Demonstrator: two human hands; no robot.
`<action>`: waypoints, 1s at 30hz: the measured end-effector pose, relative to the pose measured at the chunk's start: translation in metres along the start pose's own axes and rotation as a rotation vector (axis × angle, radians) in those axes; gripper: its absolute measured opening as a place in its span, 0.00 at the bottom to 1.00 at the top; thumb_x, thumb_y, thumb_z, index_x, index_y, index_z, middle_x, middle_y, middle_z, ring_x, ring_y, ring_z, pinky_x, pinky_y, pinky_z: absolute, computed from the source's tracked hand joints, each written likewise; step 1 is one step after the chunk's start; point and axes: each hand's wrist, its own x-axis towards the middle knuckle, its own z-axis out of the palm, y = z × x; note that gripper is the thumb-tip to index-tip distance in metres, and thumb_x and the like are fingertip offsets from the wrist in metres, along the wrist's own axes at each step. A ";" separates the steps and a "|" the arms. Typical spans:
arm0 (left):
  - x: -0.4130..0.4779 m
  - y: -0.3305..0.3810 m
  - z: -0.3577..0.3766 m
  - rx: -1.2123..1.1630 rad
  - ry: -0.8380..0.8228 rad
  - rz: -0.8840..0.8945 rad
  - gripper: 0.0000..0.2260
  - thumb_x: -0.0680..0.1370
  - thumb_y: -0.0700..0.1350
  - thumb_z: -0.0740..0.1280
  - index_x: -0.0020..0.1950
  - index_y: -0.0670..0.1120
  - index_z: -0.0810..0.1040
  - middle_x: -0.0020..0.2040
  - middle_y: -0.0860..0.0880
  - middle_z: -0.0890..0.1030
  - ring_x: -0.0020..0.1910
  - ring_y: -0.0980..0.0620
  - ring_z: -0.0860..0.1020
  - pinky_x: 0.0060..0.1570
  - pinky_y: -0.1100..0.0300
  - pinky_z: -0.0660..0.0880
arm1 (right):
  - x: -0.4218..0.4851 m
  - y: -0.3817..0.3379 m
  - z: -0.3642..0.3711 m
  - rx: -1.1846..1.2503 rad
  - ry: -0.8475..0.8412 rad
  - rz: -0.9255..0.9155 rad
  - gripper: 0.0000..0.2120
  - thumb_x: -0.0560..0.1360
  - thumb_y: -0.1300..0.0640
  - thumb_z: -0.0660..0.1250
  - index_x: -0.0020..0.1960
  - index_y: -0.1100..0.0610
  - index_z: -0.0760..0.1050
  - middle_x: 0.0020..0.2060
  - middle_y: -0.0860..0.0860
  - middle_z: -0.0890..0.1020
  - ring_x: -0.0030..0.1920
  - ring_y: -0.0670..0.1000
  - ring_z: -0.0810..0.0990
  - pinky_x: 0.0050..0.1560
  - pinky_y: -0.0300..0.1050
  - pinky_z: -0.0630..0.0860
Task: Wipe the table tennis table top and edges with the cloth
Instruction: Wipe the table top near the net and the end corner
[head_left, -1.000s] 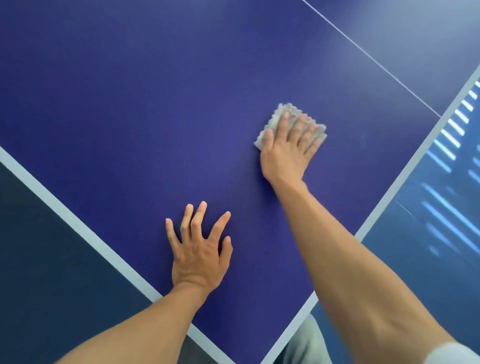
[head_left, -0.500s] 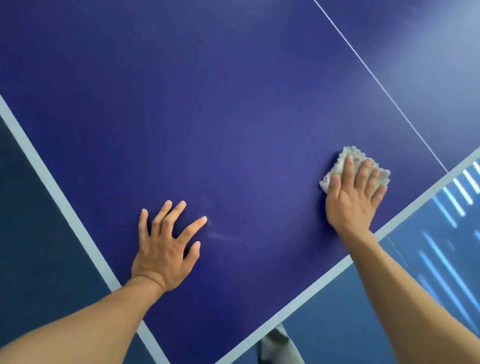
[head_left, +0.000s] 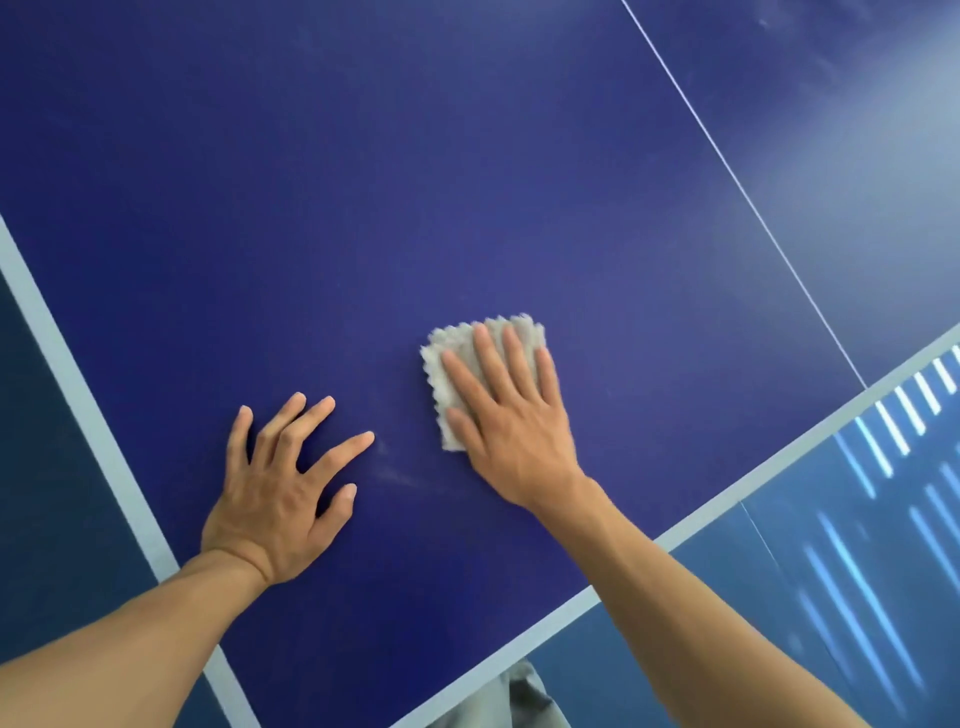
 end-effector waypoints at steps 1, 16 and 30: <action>0.000 0.001 -0.001 -0.003 -0.006 0.000 0.24 0.79 0.58 0.57 0.76 0.57 0.70 0.78 0.41 0.66 0.78 0.37 0.63 0.76 0.27 0.51 | -0.016 0.016 -0.002 -0.010 -0.011 0.047 0.27 0.87 0.41 0.47 0.84 0.45 0.56 0.84 0.53 0.56 0.84 0.60 0.50 0.81 0.65 0.51; -0.004 0.000 0.002 -0.100 0.071 -0.057 0.25 0.82 0.52 0.57 0.78 0.45 0.65 0.79 0.45 0.67 0.79 0.42 0.64 0.77 0.31 0.55 | 0.161 -0.012 -0.036 -0.008 0.021 0.137 0.27 0.87 0.42 0.45 0.85 0.44 0.51 0.85 0.54 0.51 0.84 0.62 0.46 0.81 0.68 0.43; -0.008 -0.001 0.001 -0.189 0.160 -0.310 0.20 0.82 0.45 0.56 0.73 0.44 0.74 0.75 0.44 0.71 0.77 0.40 0.68 0.77 0.30 0.55 | 0.016 0.041 -0.017 -0.098 -0.094 -0.268 0.28 0.85 0.41 0.50 0.84 0.41 0.52 0.85 0.51 0.54 0.84 0.60 0.52 0.82 0.66 0.48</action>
